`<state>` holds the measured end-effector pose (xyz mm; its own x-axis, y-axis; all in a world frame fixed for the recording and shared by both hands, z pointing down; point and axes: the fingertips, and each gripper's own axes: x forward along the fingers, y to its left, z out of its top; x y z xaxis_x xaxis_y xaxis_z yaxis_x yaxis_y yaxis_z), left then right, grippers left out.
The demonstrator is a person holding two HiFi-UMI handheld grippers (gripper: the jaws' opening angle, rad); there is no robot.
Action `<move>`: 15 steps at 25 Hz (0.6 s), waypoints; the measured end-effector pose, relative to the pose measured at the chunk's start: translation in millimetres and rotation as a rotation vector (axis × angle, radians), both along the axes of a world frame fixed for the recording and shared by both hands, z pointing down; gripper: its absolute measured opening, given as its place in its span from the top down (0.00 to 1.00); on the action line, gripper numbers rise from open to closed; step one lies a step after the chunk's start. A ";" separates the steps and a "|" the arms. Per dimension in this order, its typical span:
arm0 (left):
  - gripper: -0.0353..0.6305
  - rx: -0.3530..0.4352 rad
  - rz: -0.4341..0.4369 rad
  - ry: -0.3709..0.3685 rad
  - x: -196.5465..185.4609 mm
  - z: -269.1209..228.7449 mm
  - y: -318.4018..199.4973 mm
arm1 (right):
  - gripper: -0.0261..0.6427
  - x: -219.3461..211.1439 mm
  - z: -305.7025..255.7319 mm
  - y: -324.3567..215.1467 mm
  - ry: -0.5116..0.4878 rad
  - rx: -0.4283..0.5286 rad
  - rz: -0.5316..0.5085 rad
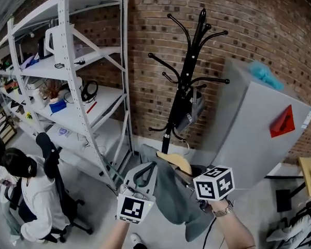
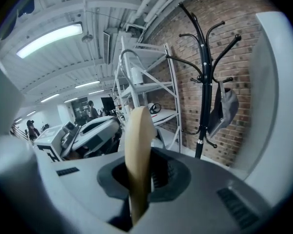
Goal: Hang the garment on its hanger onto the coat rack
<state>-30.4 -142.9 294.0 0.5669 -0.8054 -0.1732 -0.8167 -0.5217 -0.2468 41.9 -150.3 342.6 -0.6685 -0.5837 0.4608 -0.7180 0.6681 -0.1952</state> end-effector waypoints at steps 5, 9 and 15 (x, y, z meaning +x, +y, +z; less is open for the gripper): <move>0.94 -0.003 0.046 0.005 -27.8 0.5 -58.2 | 0.90 -22.7 13.6 -48.7 0.018 -0.023 0.053; 0.94 -0.002 0.081 0.032 -45.0 -6.2 -91.4 | 0.90 -39.5 16.4 -77.3 0.002 -0.020 0.086; 0.94 -0.012 0.115 0.009 -53.0 4.9 -124.0 | 0.90 -56.6 29.4 -107.3 -0.020 -0.022 0.100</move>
